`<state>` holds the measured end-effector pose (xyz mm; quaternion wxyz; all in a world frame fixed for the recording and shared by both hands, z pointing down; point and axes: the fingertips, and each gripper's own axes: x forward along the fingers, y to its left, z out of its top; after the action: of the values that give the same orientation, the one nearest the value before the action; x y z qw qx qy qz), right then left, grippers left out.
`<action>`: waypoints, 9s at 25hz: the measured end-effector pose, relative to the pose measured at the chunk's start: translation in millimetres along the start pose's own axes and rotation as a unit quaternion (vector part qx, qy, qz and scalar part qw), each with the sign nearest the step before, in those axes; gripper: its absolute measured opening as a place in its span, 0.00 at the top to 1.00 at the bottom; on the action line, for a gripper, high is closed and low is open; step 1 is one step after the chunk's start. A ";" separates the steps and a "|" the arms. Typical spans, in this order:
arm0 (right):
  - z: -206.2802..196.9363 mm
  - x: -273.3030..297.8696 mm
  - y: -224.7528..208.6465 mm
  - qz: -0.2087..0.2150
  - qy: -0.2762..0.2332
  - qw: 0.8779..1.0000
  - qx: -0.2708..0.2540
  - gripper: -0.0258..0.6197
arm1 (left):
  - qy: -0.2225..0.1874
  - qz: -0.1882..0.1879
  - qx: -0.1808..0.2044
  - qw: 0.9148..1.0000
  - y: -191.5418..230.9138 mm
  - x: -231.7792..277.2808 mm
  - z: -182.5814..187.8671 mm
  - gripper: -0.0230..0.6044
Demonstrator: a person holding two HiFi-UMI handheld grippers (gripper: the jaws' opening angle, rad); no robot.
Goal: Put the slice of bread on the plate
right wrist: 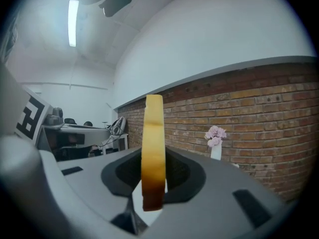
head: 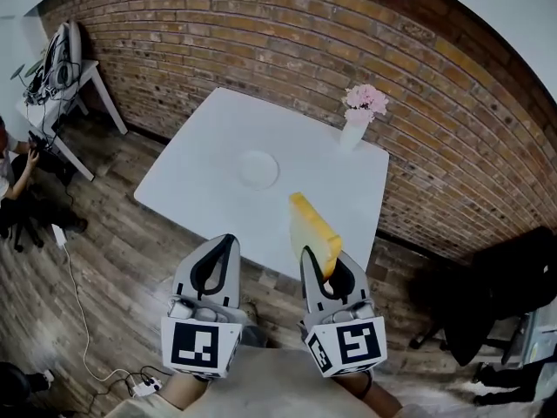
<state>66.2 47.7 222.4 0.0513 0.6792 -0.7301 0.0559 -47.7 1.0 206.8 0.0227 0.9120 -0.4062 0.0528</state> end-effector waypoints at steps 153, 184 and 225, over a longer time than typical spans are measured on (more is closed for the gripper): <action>-227.4 372.2 -33.6 0.162 0.241 0.957 -0.028 0.54 | 0.129 0.093 -0.051 0.986 141.0 213.6 -119.6 0.95; -218.4 373.5 -47.9 0.104 0.234 0.966 -0.028 0.34 | 0.125 0.094 -0.052 0.986 144.2 203.8 -115.9 0.95; -27.0 236.2 -7.0 0.108 0.017 0.993 -0.035 0.95 | 0.073 0.047 -0.034 0.996 99.8 173.0 -74.3 0.95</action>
<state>56.1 -181.6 284.9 0.0808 0.5927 -0.8000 0.0473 -12.8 -187.3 300.3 0.0805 0.8845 -0.4470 0.1069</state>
